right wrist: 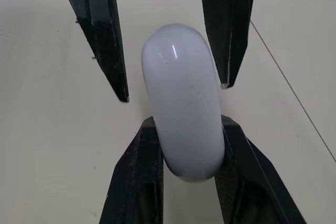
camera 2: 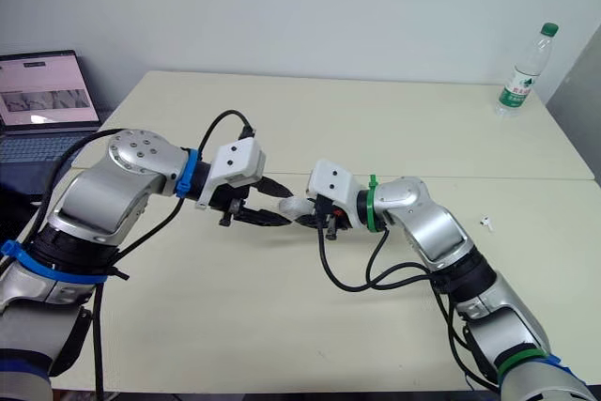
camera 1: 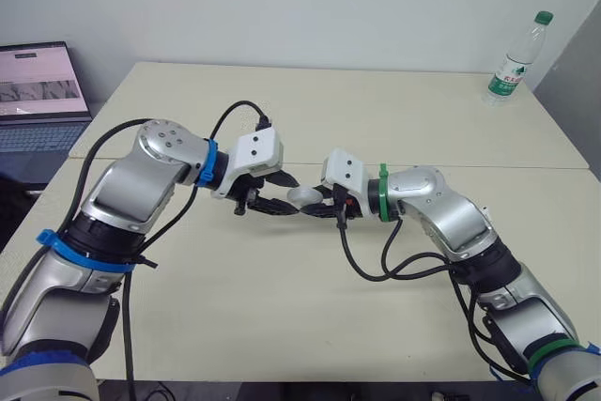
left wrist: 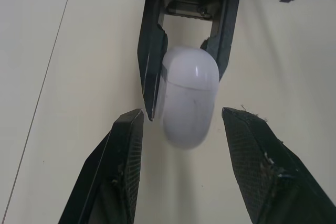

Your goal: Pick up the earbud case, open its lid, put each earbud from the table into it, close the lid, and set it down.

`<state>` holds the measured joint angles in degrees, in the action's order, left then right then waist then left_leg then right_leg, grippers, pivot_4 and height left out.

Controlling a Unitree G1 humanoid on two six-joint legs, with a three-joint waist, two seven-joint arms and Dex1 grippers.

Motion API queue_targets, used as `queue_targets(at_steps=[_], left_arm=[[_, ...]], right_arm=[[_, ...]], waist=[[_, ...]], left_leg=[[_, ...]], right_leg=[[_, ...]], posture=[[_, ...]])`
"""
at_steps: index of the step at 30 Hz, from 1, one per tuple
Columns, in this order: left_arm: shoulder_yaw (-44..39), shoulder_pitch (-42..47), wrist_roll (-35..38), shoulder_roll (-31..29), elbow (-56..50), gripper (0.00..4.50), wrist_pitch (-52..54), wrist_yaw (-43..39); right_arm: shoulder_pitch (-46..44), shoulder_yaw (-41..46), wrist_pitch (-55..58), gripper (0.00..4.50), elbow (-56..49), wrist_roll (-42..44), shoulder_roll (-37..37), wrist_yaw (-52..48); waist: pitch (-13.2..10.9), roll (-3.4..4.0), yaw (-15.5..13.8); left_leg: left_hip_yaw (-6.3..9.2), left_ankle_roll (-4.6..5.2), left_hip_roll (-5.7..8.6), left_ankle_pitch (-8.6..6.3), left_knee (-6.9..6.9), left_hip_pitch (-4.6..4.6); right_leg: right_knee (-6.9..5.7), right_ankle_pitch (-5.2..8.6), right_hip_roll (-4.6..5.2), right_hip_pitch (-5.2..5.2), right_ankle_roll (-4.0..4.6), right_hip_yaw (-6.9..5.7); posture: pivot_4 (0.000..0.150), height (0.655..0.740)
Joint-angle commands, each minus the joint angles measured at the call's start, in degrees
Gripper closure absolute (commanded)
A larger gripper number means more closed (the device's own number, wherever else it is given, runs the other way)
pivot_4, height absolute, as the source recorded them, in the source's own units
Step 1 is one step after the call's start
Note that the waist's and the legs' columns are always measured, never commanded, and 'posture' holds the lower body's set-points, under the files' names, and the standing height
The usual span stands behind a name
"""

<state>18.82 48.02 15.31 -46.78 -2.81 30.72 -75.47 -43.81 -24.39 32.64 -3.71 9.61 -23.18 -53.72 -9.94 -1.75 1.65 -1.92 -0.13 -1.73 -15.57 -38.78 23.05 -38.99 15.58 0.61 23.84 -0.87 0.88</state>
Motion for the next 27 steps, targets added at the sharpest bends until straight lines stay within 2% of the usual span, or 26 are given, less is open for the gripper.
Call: queue_targets(at_steps=[1, 6, 7, 8, 13, 24, 25, 26, 27], left_arm=[[-0.76, 0.98, -1.79, 0.65, -0.48, 2.06, -1.78, 0.72], [-1.07, 1.19, -2.99, 1.12, 0.25, 2.06, -2.56, 0.32], [-1.19, 1.19, -3.14, 1.21, 0.33, 2.34, -2.77, 0.30], [-1.38, 1.17, -3.17, 1.34, 0.38, 2.44, -2.84, 0.36], [-1.91, 1.04, -2.61, 1.80, 0.00, 3.71, -2.43, -0.21], [-2.00, 0.23, -3.07, 1.50, 0.37, 3.71, -1.50, -0.33], [-2.38, 0.02, -2.58, 1.47, 0.36, 3.71, -0.91, -0.36], [-2.87, -0.30, -1.89, 1.36, 0.29, 3.71, -0.38, -0.61], [-3.35, -0.61, -1.29, 1.28, 0.22, 3.71, 0.28, -0.66]], right_arm=[[-1.76, 0.43, -0.34, 3.55, -1.78, -0.16, 0.60, -0.64], [-1.77, 0.60, -0.08, 3.55, -1.74, -0.49, 0.75, -0.86], [-1.76, 0.66, 0.02, 3.55, -1.75, -0.54, 0.79, -0.89], [-1.74, 0.74, 0.18, 3.55, -1.81, -0.53, 0.84, -0.91], [-1.80, 1.13, 0.83, 3.55, -1.98, -0.57, 1.28, -0.97], [-1.86, 1.88, 1.30, 3.55, -2.37, -0.36, 1.24, -1.83], [-1.66, 2.09, 1.52, 2.94, -2.69, 0.21, 0.96, -2.51], [-1.50, 2.54, 2.19, 2.76, -3.22, 1.10, 0.59, -3.30], [-1.41, 3.17, 2.86, 2.38, -3.74, 1.90, 0.24, -3.83]], waist=[[0.00, 0.00, 0.00], [0.00, 0.00, 0.00], [0.00, 0.00, 0.00], [0.00, 0.00, 0.00], [0.00, 0.00, 0.01], [0.00, 0.00, 0.01], [0.00, 0.00, 0.00], [0.00, 0.00, 0.01], [0.00, 0.00, 0.02]], left_leg=[[0.00, 0.00, 0.00, 0.00, 0.00, 0.00], [0.01, 0.00, -0.01, 0.00, 0.00, 0.00], [0.01, 0.00, -0.01, 0.00, 0.00, 0.00], [0.01, 0.00, 0.00, 0.00, 0.00, 0.00], [0.00, 0.00, 0.01, 0.00, -0.01, 0.00], [0.01, 0.00, 0.01, 0.00, -0.02, 0.00], [0.01, 0.00, 0.01, 0.00, -0.02, 0.00], [0.01, 0.00, 0.01, 0.00, -0.02, 0.00], [0.01, 0.00, 0.00, 0.00, -0.02, -0.01]], right_leg=[[0.00, 0.00, 0.00, 0.00, 0.00, 0.00], [-0.01, 0.00, 0.00, 0.00, 0.01, -0.01], [-0.01, 0.00, 0.00, 0.00, 0.01, -0.01], [-0.01, 0.00, 0.00, 0.00, 0.01, -0.01], [-0.01, 0.00, 0.02, 0.00, 0.01, 0.00], [-0.03, -0.01, 0.02, 0.00, 0.01, -0.01], [-0.03, -0.01, 0.02, 0.00, 0.01, -0.01], [-0.03, -0.01, 0.02, 0.00, 0.01, -0.02], [-0.03, -0.01, 0.02, 0.00, 0.01, -0.01]], posture=[[0.150, 0.7400], [0.150, 0.7400], [0.150, 0.7400], [0.150, 0.7400], [0.150, 0.7400], [0.150, 0.7400], [0.150, 0.7400], [0.150, 0.7400], [0.150, 0.7400]])
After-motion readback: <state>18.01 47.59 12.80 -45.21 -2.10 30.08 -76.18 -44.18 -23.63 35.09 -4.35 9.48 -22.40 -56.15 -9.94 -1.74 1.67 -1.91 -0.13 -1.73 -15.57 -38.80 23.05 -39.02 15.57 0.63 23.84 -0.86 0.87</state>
